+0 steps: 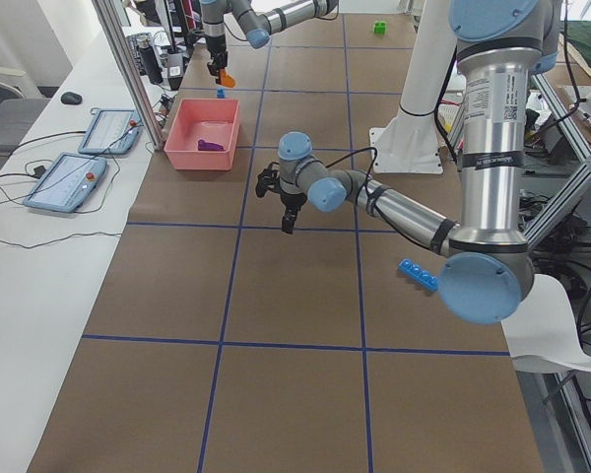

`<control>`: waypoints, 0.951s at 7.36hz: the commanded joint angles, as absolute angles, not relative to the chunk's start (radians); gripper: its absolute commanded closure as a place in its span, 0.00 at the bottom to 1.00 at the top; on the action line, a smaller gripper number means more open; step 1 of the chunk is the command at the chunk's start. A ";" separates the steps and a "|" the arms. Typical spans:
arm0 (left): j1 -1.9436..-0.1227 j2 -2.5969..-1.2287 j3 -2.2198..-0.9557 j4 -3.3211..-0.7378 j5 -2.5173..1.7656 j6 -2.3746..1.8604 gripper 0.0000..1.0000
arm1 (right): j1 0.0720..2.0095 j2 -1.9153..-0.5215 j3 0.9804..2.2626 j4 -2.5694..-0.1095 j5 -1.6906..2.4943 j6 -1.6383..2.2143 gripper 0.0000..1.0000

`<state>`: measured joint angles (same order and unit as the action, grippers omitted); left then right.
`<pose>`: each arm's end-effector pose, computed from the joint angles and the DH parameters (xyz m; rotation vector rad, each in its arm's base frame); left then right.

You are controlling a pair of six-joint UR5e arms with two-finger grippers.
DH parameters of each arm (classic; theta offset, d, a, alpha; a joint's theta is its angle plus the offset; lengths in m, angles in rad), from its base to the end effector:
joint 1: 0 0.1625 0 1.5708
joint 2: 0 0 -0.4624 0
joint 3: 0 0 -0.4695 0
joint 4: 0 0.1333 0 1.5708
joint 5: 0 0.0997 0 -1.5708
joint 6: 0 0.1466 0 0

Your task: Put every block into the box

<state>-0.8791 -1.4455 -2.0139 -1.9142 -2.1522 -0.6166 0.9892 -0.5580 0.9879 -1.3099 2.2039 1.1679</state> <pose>0.3051 -0.4512 0.5100 0.1692 0.8362 0.2626 -0.4946 -0.8371 0.2392 -0.0384 -0.9039 0.3275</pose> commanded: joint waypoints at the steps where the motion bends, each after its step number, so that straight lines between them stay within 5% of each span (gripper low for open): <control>1: -0.868 -1.281 -2.028 -2.048 -2.163 -0.555 0.04 | 0.928 -0.436 0.804 -1.125 2.085 1.345 1.00; 4: -0.761 -1.159 -2.103 -2.063 -2.220 -0.572 0.00 | 0.850 -0.420 0.790 -1.118 1.939 1.390 1.00; 5: -0.683 -1.158 -2.103 -2.095 -2.195 -0.695 0.00 | 0.842 -0.420 0.790 -1.118 1.936 1.402 0.01; 7: -0.440 -1.082 -2.105 -2.196 -1.993 -0.776 0.00 | 0.842 -0.420 0.799 -1.118 1.936 1.416 0.00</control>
<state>-0.5851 -1.1336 -2.1026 -2.1324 -2.0989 -0.7299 0.8444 -0.4209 0.7923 -1.1184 1.9390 1.4084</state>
